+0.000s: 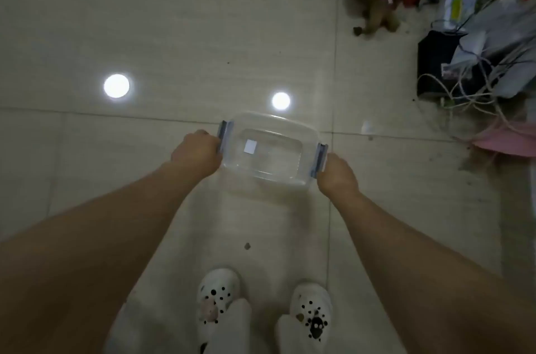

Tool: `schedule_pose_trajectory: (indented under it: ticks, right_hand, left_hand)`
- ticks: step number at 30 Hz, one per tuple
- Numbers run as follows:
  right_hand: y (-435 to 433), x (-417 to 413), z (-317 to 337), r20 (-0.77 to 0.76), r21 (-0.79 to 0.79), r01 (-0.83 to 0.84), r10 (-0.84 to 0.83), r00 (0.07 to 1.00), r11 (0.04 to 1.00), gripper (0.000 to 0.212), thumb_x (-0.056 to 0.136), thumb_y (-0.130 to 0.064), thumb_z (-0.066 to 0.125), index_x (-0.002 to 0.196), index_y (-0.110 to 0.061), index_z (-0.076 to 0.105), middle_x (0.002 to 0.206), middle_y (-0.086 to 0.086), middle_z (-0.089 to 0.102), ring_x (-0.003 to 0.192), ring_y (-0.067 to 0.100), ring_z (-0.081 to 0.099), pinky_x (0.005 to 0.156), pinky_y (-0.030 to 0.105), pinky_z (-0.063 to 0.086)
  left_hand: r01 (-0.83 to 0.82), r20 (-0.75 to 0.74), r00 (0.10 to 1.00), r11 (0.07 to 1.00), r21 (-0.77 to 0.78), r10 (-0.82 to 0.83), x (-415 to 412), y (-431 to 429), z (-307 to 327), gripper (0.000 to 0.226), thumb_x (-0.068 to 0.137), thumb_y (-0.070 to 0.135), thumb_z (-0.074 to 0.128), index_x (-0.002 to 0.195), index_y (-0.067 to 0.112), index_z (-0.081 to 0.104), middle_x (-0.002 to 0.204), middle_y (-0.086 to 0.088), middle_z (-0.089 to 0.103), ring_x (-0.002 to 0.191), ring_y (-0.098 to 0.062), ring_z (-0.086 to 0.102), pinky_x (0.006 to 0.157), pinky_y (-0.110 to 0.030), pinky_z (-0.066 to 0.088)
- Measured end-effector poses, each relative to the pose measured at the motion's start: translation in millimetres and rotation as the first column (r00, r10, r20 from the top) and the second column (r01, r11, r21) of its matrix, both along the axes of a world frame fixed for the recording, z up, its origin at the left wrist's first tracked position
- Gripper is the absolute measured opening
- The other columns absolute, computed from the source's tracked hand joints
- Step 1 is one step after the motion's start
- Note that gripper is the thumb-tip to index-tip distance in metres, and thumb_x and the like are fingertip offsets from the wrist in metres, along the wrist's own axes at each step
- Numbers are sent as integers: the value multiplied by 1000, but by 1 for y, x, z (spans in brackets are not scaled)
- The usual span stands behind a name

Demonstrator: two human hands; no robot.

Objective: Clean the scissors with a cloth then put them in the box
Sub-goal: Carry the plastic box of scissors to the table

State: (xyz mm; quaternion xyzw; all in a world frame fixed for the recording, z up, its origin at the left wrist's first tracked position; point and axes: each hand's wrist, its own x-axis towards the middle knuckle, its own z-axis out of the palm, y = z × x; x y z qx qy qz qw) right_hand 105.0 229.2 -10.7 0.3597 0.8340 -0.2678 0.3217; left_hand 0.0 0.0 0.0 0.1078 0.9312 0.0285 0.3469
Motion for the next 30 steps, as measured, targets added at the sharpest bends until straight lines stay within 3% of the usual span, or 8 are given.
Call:
schedule_pose_trajectory:
  ticks: [4,6,10,15,19,22,26,30]
  right_hand:
    - [-1,-3,-57,4,-8,244,-244,970,970,43,94,-10,50,133,1,35,131,22,46,116,36,51,90,39,43]
    - [-2,-5,-79,9,-22,344,-344,939,939,46,96,-12,48,136,2,29,134,23,45,118,37,50,89,40,43]
    - [-2,-6,-104,-32,-26,360,-361,932,932,44,97,-7,45,137,1,27,132,23,49,117,35,51,80,33,38]
    - [-9,-6,-95,-87,19,250,-247,965,968,44,94,-3,47,135,3,33,131,24,46,118,36,49,91,35,41]
    - [-18,-2,-54,-82,15,238,-236,968,971,45,92,0,47,135,3,33,130,24,46,117,36,49,91,36,41]
    - [-22,2,-7,-110,17,254,-250,962,967,44,91,2,47,133,4,35,128,25,47,115,36,50,91,37,42]
    - [-30,-6,74,-158,15,240,-235,959,971,34,93,-2,47,126,5,42,122,25,51,110,38,53,85,37,42]
    - [-43,-29,174,-221,-18,208,-207,953,978,27,96,-8,47,120,4,47,117,24,56,105,35,55,74,30,37]
  left_hand:
    - [-49,11,999,999,7,49,-7,5,-54,52,98,25,44,145,8,29,133,-24,40,119,-39,44,98,-41,37]
    - [-163,52,986,986,41,161,-9,13,-77,65,98,26,46,148,3,12,139,-26,35,123,-40,41,98,-39,35]
    - [-414,129,906,908,72,403,-15,22,-108,74,98,19,46,146,-5,-6,144,-29,33,130,-39,38,101,-37,33]
    - [-396,31,918,918,31,395,-12,16,-112,45,95,20,51,130,-6,41,133,-29,39,119,-41,45,96,-36,38]
    - [-457,80,888,889,29,454,-2,7,-77,43,95,20,51,130,-3,43,133,-27,37,119,-39,44,98,-34,37]
    - [-568,169,821,810,146,546,5,-3,-27,35,91,20,54,118,-2,56,116,-23,57,108,-36,55,86,-34,44]
    - [-601,221,799,763,238,560,5,-30,58,25,90,15,52,97,-5,65,98,-24,67,93,-37,62,78,-37,48]
    - [-621,206,783,731,282,586,-7,-53,157,25,92,18,53,98,-3,66,97,-22,68,91,-36,63,79,-39,49]
